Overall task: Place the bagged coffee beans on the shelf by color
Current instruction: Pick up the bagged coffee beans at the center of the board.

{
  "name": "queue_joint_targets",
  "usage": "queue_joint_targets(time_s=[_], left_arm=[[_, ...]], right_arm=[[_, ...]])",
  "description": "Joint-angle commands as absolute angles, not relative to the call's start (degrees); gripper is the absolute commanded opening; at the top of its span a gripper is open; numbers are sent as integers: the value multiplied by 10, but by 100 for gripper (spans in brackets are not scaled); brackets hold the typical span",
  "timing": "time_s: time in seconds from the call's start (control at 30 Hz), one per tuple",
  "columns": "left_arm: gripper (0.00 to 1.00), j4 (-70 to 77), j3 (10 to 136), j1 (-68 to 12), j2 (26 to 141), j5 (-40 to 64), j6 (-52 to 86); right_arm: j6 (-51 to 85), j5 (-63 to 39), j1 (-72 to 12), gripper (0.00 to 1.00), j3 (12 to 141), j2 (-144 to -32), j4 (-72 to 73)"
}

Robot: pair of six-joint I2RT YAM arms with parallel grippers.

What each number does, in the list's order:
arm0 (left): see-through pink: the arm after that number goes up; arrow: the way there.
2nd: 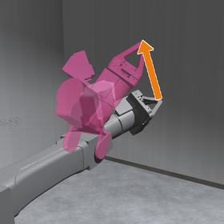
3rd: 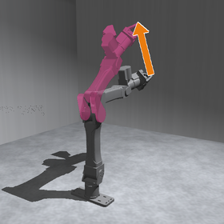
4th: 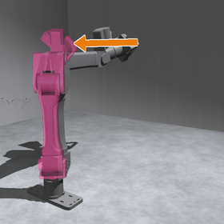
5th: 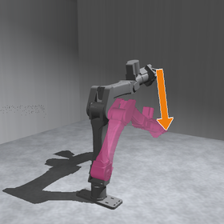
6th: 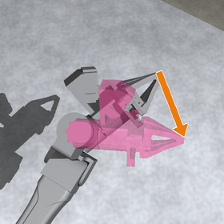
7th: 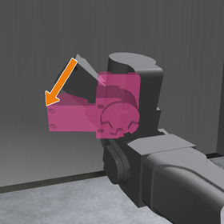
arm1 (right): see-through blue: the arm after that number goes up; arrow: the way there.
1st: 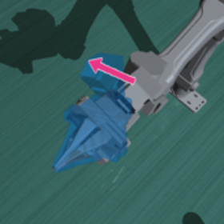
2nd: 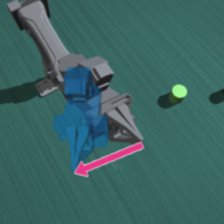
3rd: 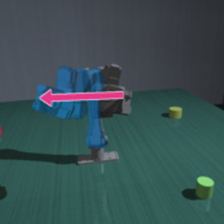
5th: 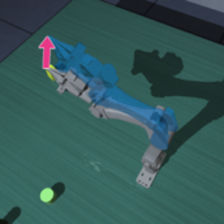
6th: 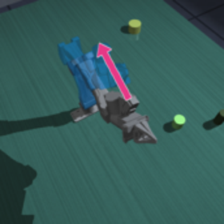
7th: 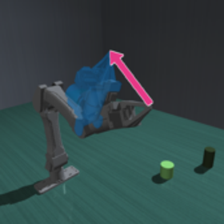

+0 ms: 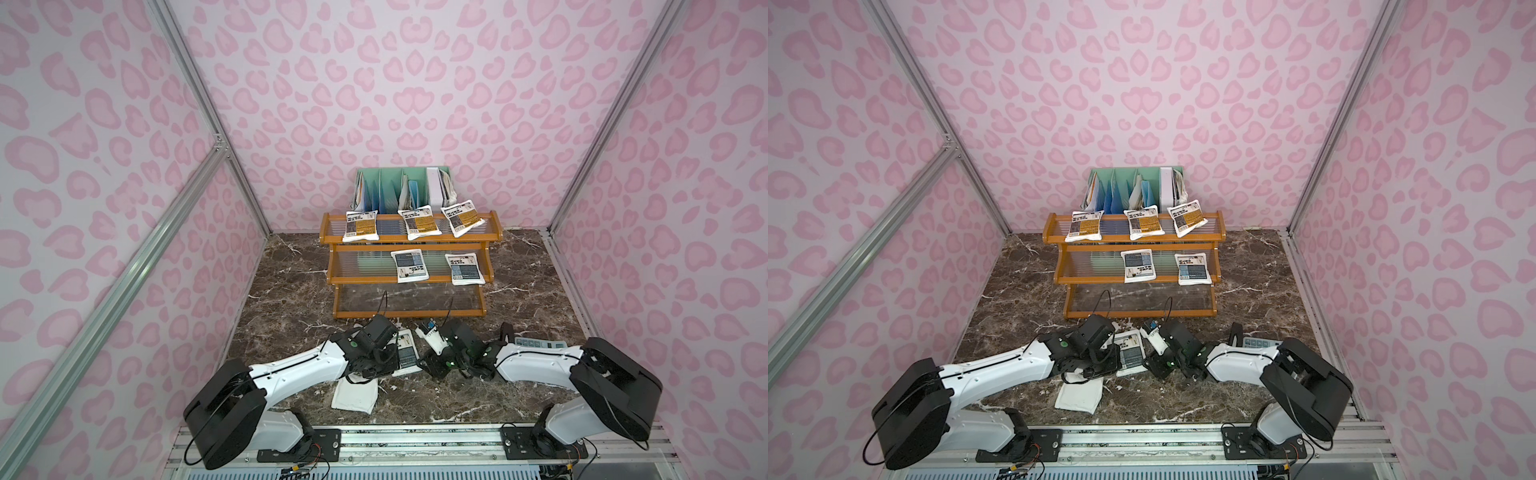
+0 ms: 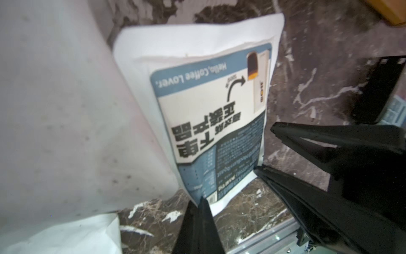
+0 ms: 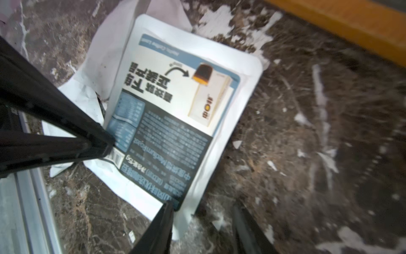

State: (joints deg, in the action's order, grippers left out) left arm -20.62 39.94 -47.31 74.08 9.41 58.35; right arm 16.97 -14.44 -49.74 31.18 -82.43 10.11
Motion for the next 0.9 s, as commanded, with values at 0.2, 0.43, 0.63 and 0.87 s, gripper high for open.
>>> queue_joint_targets(time_s=[0.2, 0.43, 0.63, 0.87], left_arm=[[0, -198, 396, -473, 615, 59, 582], [0, -175, 388, -472, 565, 42, 591], [0, -171, 388, -473, 545, 33, 591], [0, -177, 385, -472, 540, 9, 594]], right_arm=[[225, -263, -442, 52, 293, -679, 152], [260, -301, -442, 52, 307, -685, 216], [274, -317, -444, 47, 318, -712, 239], [273, -319, -454, 1, 323, -715, 247]])
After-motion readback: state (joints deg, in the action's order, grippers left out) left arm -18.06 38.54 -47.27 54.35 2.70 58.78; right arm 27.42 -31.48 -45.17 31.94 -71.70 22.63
